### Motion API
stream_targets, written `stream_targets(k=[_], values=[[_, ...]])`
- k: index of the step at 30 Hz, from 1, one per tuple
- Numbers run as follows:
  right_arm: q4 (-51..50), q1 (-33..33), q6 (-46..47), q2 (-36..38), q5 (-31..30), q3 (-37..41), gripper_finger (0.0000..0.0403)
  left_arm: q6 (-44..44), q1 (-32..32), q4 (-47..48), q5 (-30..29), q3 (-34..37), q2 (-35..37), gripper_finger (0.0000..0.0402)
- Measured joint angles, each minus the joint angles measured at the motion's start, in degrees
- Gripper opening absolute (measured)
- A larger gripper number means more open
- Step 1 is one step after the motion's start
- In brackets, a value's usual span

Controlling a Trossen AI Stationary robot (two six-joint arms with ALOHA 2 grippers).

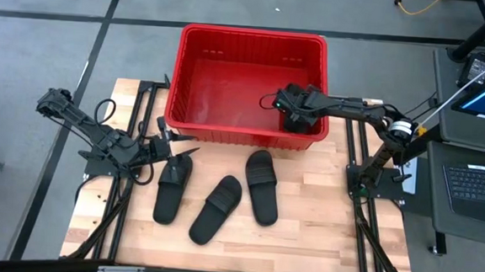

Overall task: Pick and place slides into bin
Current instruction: Put the black slide into the bin, then put the right black slide into the red bin

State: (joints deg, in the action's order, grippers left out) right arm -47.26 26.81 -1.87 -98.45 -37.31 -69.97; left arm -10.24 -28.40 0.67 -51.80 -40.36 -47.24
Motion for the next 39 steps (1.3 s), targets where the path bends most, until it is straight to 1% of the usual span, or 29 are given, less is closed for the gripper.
stream_targets(k=[2,5,20,24,28,32,36,39], values=[[-0.06,-0.04,-0.07,0.00,1.96,0.00,0.0057,0.00,0.00,0.00,0.01,0.00,0.00,0.0140],[-0.05,-0.07,-0.10,0.00,4.08,0.02,0.0067,0.00,0.00,0.00,0.01,0.00,0.00,0.0140],[-0.56,-0.04,-0.18,-0.02,4.10,-0.78,0.0073,0.00,-0.02,0.00,-0.01,0.00,0.00,0.0140],[-2.64,-0.04,-0.81,-0.02,4.66,-3.06,0.0073,0.00,0.00,-0.02,-0.01,0.00,0.00,0.0140],[-3.50,-0.04,-1.32,0.00,7.80,-5.19,0.0073,0.00,0.00,0.00,-0.01,0.00,0.00,0.0140],[-4.92,-0.06,-1.60,-0.02,7.92,-7.85,0.0073,-0.01,0.00,-0.01,-0.01,0.00,0.00,0.0140],[-7.99,-0.04,-1.62,-0.02,8.09,-11.47,0.0073,-0.02,0.00,0.00,-0.01,0.00,0.00,0.0140],[-10.88,-0.06,-1.75,-0.02,10.22,-14.26,0.0073,-0.34,-0.02,-0.02,-0.01,0.00,0.00,0.0140]])
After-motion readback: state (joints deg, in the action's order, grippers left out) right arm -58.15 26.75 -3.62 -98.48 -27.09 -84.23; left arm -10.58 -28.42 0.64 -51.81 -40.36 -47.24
